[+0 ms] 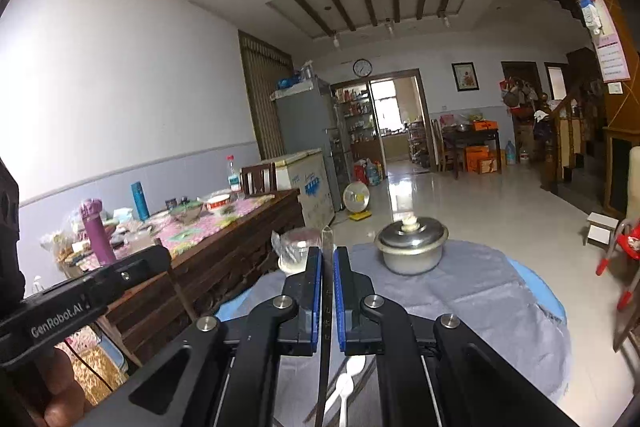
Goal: Organize utensils
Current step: 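Lift the chopsticks with both tools and carry them over the metal cup, then open both tools to drop the chopsticks into the metal cup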
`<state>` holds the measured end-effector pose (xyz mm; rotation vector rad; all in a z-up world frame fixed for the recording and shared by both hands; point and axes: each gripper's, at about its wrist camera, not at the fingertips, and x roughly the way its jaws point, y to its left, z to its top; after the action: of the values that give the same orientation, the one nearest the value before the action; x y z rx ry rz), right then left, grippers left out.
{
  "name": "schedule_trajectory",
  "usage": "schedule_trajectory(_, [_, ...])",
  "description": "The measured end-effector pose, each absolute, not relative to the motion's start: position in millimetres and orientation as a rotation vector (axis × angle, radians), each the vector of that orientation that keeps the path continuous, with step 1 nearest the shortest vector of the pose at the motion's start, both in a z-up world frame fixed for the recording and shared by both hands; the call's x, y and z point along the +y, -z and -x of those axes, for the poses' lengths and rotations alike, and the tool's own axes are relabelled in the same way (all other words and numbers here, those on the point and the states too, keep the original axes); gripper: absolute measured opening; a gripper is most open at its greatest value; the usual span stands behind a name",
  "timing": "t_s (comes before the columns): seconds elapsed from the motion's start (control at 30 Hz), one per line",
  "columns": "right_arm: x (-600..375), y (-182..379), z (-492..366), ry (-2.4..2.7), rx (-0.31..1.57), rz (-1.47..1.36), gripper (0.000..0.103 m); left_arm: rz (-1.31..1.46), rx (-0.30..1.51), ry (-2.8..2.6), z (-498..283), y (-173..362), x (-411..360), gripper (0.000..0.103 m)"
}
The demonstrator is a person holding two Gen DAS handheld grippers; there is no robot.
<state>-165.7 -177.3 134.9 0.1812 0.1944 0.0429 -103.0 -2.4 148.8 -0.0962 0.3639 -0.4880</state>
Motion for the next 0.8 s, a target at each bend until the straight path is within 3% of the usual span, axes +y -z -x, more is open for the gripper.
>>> schedule_trajectory(0.3, [-176, -77, 162, -0.035, 0.330, -0.171, 0.007, 0.126, 0.497, 0.473, 103, -99, -8, 0.005])
schedule_trajectory(0.53, [-177, -63, 156, -0.082, 0.409, -0.200, 0.008, 0.137, 0.579, 0.503, 101, -81, -8, 0.006])
schedule_trajectory(0.57, [-179, -63, 156, -0.100, 0.422, -0.217, 0.011, 0.140, 0.573, 0.505, 103, -84, -4, 0.009])
schedule_trajectory(0.6, [-181, -65, 158, -0.121, 0.429, -0.239, 0.016, 0.141, 0.564, 0.505, 104, -86, -2, 0.017])
schedule_trajectory(0.67, [-187, -70, 163, -0.131, 0.401, -0.270, 0.056, 0.144, 0.525, 0.494, 107, -92, 4, 0.031])
schedule_trajectory(0.7, [-192, -75, 169, -0.126, 0.358, -0.292, 0.064, 0.144, 0.495, 0.485, 111, -98, 9, 0.035])
schedule_trajectory(0.8, [-205, -86, 182, -0.075, 0.264, -0.310, 0.066, 0.151, 0.433, 0.468, 116, -108, 22, 0.038])
